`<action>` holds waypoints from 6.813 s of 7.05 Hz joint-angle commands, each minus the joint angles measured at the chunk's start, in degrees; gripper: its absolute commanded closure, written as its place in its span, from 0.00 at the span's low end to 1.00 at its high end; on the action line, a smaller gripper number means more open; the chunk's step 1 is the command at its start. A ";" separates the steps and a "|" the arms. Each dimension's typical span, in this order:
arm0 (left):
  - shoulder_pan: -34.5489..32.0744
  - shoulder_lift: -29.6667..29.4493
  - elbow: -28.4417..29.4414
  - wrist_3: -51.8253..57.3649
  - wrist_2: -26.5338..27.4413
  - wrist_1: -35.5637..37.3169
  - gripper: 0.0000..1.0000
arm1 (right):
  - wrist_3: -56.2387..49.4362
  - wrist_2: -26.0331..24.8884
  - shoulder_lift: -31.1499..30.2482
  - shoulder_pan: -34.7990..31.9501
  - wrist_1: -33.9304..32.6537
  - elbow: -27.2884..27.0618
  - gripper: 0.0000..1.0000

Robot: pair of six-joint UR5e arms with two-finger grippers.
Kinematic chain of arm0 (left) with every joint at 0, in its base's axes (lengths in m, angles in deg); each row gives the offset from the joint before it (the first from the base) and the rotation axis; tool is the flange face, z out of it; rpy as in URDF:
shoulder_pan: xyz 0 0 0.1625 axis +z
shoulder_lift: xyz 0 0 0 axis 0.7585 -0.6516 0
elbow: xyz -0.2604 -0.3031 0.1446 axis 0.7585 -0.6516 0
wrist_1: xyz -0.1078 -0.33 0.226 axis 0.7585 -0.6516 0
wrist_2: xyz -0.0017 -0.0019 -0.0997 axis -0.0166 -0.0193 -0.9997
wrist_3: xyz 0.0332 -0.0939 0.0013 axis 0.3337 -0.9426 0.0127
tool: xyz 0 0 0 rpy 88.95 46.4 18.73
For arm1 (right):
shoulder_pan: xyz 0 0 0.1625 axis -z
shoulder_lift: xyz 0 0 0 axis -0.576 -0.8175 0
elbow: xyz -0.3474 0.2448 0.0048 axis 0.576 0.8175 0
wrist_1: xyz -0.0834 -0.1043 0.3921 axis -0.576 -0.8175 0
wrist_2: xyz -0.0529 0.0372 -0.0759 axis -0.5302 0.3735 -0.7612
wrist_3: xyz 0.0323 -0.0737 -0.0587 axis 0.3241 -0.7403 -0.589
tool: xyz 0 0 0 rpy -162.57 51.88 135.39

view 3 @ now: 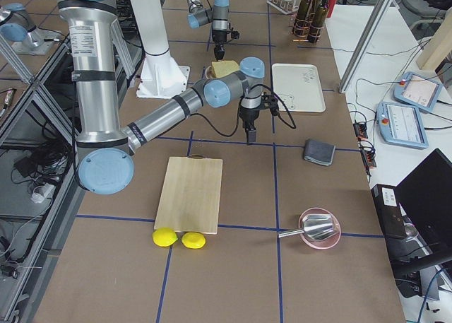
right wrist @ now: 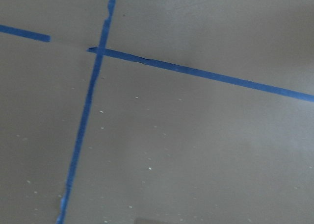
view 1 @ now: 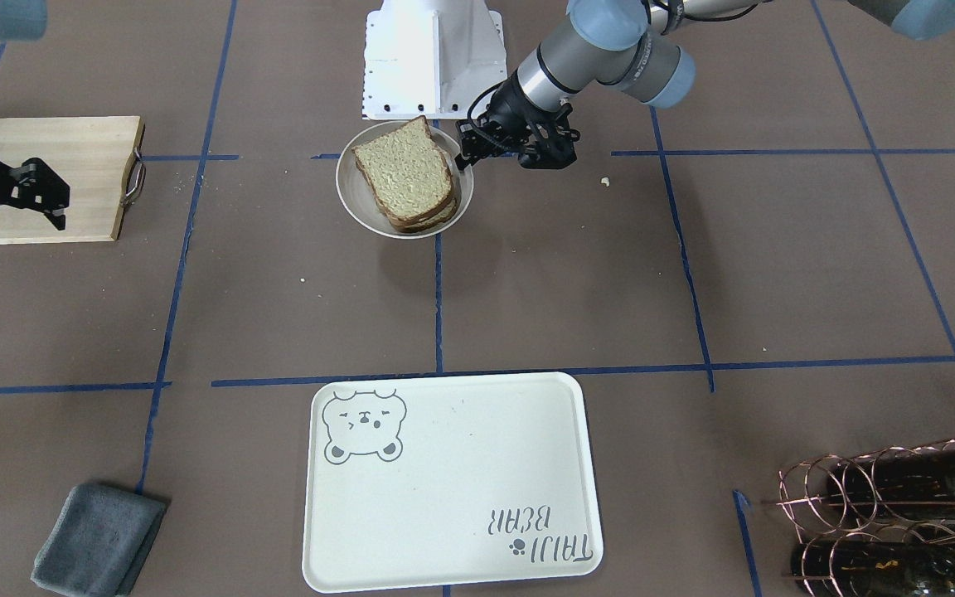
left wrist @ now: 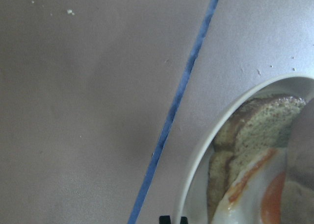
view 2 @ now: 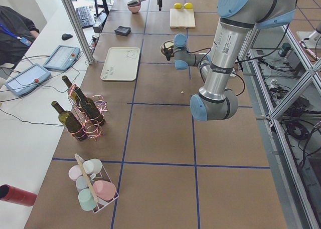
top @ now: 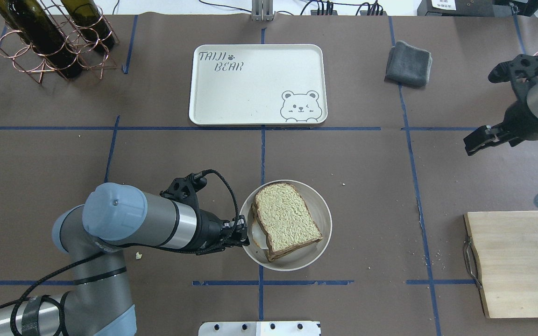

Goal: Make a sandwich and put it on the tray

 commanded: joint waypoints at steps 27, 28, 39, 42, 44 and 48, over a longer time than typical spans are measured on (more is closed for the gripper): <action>-20.64 -0.50 0.69 20.73 0.44 18.47 0.00 | -28.50 11.93 -3.26 -28.08 4.15 21.92 0.00; -22.13 2.04 -2.55 27.30 0.35 22.59 0.00 | -21.08 11.93 -3.87 -28.09 9.58 22.27 0.00; -60.71 27.89 4.51 103.17 -18.37 34.67 0.00 | -16.87 14.74 -3.96 -28.09 12.79 21.84 0.00; -64.58 29.04 6.38 104.09 -18.46 34.67 0.00 | -16.87 14.56 -4.14 -28.09 12.97 21.74 0.00; -64.59 28.96 6.38 104.00 -21.34 34.76 0.00 | -16.87 14.56 -3.96 -28.09 12.97 21.83 0.00; -64.59 28.96 6.38 103.74 -21.44 35.02 0.00 | -16.87 14.48 -3.87 -28.09 12.97 21.57 0.00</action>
